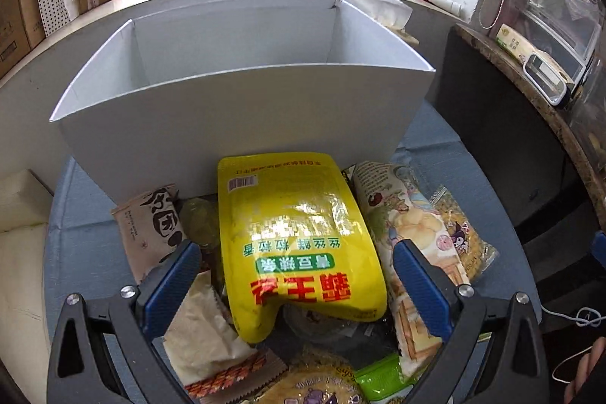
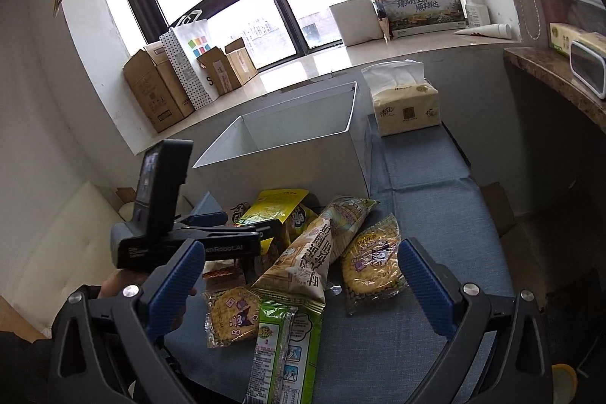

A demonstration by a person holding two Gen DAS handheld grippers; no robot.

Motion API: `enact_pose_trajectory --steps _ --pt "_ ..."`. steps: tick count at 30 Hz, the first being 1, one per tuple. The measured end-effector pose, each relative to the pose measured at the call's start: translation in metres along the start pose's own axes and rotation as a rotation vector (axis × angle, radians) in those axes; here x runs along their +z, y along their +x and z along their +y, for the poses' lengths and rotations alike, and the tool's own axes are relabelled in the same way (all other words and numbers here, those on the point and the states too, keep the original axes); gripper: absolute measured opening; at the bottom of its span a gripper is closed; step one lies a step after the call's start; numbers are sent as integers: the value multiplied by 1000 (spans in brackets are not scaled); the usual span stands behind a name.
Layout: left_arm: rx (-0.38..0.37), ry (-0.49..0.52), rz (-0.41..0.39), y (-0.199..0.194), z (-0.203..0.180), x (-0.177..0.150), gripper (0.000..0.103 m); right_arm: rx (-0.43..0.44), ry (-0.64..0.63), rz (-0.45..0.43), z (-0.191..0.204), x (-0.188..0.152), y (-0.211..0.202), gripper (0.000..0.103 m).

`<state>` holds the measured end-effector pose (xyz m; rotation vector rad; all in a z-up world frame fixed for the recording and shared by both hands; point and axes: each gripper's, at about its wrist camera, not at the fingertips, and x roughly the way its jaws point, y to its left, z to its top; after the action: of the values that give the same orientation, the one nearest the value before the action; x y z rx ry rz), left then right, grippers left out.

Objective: Organize snacks
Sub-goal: 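Grasp the yellow snack bag with the left gripper and lift it, then place the yellow bag in the box with left gripper while right places cream bread bag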

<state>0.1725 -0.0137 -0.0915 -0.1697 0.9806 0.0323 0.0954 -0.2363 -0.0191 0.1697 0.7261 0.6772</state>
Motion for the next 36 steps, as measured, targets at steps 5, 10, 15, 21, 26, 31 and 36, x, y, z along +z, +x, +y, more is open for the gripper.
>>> enact_pose_trajectory --steps 5,10,15,21,26,31,36 --pt "-10 -26 26 15 6 1 103 0 23 1 -7 -1 -2 103" --pt "-35 -14 18 9 3 -1 82 3 24 14 -7 -2 0 103" --pt "-24 16 -11 -5 -2 -3 70 -7 23 48 -5 -5 8 103" --pt "-49 14 -70 -32 6 -4 68 -20 23 75 -4 -8 15 103" --pt "-43 10 -128 -67 17 -8 68 -43 34 105 -6 -8 25 103" --pt "1 26 -194 -106 26 -21 68 -93 -12 206 0 -6 61 103" --pt "5 13 -215 -129 40 -40 68 -87 -13 309 0 1 108 103"
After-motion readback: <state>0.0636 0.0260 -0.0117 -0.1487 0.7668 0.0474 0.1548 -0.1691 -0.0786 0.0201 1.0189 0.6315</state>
